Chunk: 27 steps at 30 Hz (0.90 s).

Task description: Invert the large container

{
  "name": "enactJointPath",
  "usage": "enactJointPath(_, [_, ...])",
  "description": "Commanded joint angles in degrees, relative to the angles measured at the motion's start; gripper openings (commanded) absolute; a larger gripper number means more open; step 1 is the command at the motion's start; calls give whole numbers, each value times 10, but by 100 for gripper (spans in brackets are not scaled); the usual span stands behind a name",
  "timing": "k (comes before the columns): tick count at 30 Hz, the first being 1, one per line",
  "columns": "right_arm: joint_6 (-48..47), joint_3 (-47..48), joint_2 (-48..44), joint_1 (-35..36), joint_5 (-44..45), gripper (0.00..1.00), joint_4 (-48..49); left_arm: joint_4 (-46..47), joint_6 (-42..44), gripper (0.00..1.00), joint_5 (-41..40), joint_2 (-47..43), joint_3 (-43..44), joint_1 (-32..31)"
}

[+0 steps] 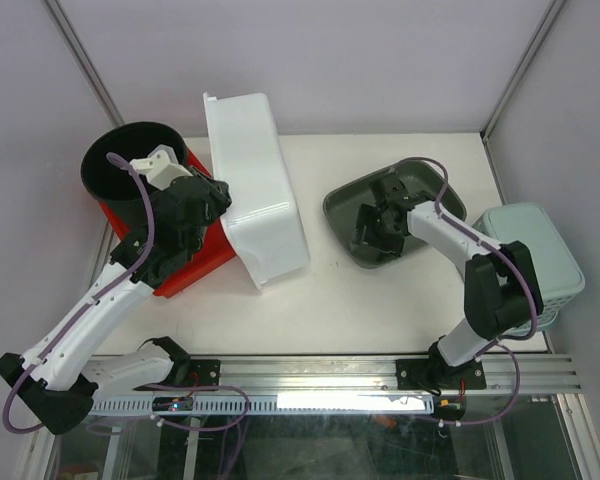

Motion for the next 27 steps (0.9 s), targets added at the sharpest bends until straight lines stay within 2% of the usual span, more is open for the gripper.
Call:
enactJointPath(1, [-11, 19, -58, 2, 52, 77, -49, 20, -14, 0, -37, -2, 39, -1])
enactJointPath(6, [44, 78, -67, 1, 130, 81, -10, 81, 56, 0, -16, 23, 35, 1])
enactJointPath(11, [125, 177, 14, 1, 212, 82, -3, 107, 87, 0, 73, 35, 25, 40])
enactJointPath(14, [156, 304, 108, -1, 240, 82, -63, 109, 81, 0, 111, 32, 17, 62])
enactJointPath(18, [178, 514, 259, -13, 224, 82, -195, 117, 79, 0, 119, 13, -5, 65])
enactJointPath(21, [192, 632, 350, -18, 208, 81, -259, 117, 76, 0, 126, 6, -19, 65])
enactJointPath(24, [209, 653, 386, -22, 190, 81, -259, 118, 70, 0, 135, -2, -30, 65])
enactJointPath(27, [219, 614, 387, -26, 170, 79, -210, 120, 71, 0, 138, -13, -40, 65])
